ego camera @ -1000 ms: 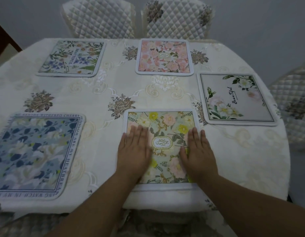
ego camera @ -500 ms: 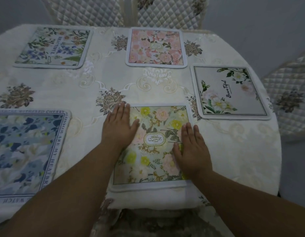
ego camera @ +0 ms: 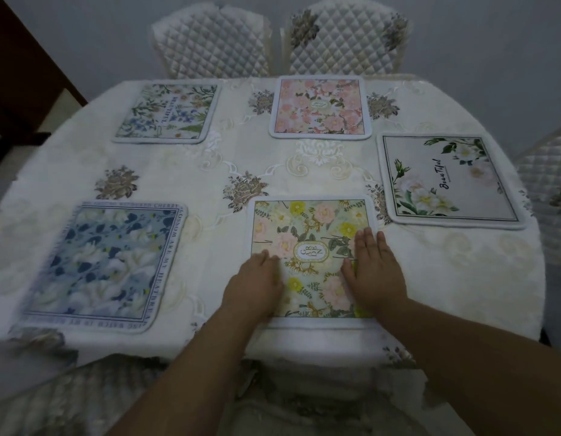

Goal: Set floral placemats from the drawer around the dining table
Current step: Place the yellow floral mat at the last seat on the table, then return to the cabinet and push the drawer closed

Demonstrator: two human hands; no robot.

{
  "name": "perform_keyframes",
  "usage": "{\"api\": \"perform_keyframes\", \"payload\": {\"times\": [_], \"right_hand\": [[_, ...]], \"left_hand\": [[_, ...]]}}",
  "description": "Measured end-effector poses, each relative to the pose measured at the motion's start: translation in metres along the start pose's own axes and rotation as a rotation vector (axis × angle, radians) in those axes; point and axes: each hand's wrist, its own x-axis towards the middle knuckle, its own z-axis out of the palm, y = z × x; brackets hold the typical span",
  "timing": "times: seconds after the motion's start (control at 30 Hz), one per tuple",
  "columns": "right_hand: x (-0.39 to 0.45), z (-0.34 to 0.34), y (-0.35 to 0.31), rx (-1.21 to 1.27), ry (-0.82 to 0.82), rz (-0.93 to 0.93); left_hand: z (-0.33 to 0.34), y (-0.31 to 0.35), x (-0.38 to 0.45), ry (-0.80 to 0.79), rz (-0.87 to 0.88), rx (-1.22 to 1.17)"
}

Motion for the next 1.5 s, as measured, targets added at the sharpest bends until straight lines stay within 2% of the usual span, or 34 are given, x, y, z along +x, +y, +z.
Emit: {"api": "perform_keyframes", "payload": {"times": [0.07,0.13,0.17,0.4,0.63,0.8,0.93,1.23,1.5], "right_hand": [[0.010,-0.029,0.002,-0.040,-0.208,-0.008],[0.011,-0.071,0.001,-0.012,-0.395,0.029],[0.005,-0.092,0.001,0.022,-0.412,0.042],[-0.107,-0.242,0.012,0.154,-0.132,-0.031],[-0.229,-0.347,0.054,0.204,0.062,-0.118],[-0.284,-0.368,0.070,0.209,0.067,-0.256],[-0.308,-0.376,0.057,0.216,0.076,-0.361],[-0.348,-0.378,-0.032,0.166,0.042,-0.652],[-0.388,-0.358,-0.131,0.075,-0.018,-0.919]], "left_hand": [[-0.027,0.001,-0.012,-0.076,-0.048,-0.009],[-0.056,0.009,-0.031,-0.037,-0.065,0.016],[-0.070,0.016,-0.043,0.015,-0.067,0.023],[-0.148,0.113,-0.166,0.242,0.033,0.000],[-0.158,0.188,-0.289,0.421,0.097,0.053],[-0.142,0.202,-0.354,0.485,0.058,-0.055],[-0.132,0.194,-0.405,0.549,-0.027,-0.080],[-0.109,0.134,-0.508,0.712,-0.291,-0.170],[-0.087,0.077,-0.600,0.752,-0.584,-0.260]]}}
